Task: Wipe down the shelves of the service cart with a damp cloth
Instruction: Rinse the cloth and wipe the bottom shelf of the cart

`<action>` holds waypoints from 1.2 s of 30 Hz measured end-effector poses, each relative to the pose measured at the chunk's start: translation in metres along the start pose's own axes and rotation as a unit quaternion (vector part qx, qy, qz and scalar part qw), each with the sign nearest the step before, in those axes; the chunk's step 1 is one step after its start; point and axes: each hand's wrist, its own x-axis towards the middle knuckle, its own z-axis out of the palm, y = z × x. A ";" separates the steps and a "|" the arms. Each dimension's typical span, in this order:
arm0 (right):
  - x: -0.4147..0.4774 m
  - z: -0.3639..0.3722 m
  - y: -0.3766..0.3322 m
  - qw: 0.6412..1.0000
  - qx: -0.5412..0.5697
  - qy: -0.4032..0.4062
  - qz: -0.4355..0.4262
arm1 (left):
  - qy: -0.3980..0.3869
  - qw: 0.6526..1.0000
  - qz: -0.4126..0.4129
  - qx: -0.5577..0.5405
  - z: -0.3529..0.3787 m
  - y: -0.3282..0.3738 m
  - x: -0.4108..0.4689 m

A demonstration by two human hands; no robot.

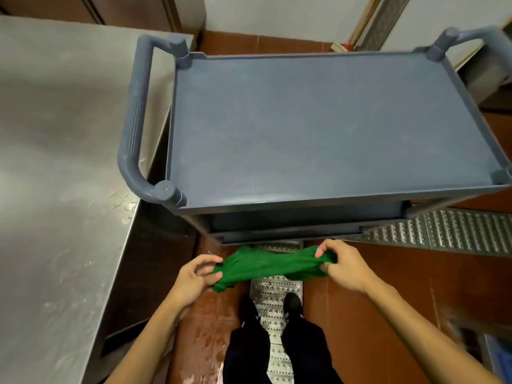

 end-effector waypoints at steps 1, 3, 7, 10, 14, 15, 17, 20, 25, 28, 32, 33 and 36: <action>0.008 0.005 0.005 1.000 -0.013 -0.016 0.000 | 0.005 0.999 -0.028 -0.016 -0.001 -0.006 0.005; 0.024 0.018 0.016 0.995 -0.074 -0.062 -0.009 | 0.016 0.999 -0.046 -0.019 0.002 -0.022 0.016; 0.055 0.046 0.041 0.980 -0.188 -0.050 -0.048 | 0.055 0.993 0.016 0.101 0.005 -0.065 0.056; 0.082 0.075 0.073 0.989 -0.130 -0.040 -0.051 | 0.065 0.992 0.036 0.106 0.015 -0.076 0.086; 0.119 0.117 0.120 0.999 0.036 -0.032 -0.023 | -0.039 0.978 0.064 0.192 0.036 -0.100 0.116; 0.127 0.126 0.131 0.998 0.060 -0.025 -0.014 | -0.056 0.945 0.076 0.312 0.041 -0.112 0.126; 0.144 0.142 0.151 0.994 0.107 -0.015 0.007 | -0.043 0.842 0.137 0.520 0.058 -0.135 0.148; 0.174 0.161 0.174 0.971 0.234 -0.043 0.027 | 0.042 0.780 0.197 0.592 0.078 -0.166 0.187; 0.236 0.199 0.207 0.909 0.410 -0.073 0.028 | 0.087 0.772 0.256 0.576 0.079 -0.217 0.262; 0.273 0.220 0.229 0.906 0.423 -0.021 0.018 | 0.065 0.813 0.256 0.519 0.077 -0.239 0.304; 0.311 0.234 0.236 0.853 0.509 -0.113 -0.004 | 0.050 0.906 0.190 0.375 0.080 -0.251 0.349; 0.319 0.236 0.237 0.852 0.509 -0.121 -0.013 | 0.037 0.936 0.157 0.312 0.082 -0.251 0.357; 0.343 0.242 0.243 0.851 0.507 -0.128 -0.043 | -0.002 0.977 0.107 0.186 0.085 -0.244 0.374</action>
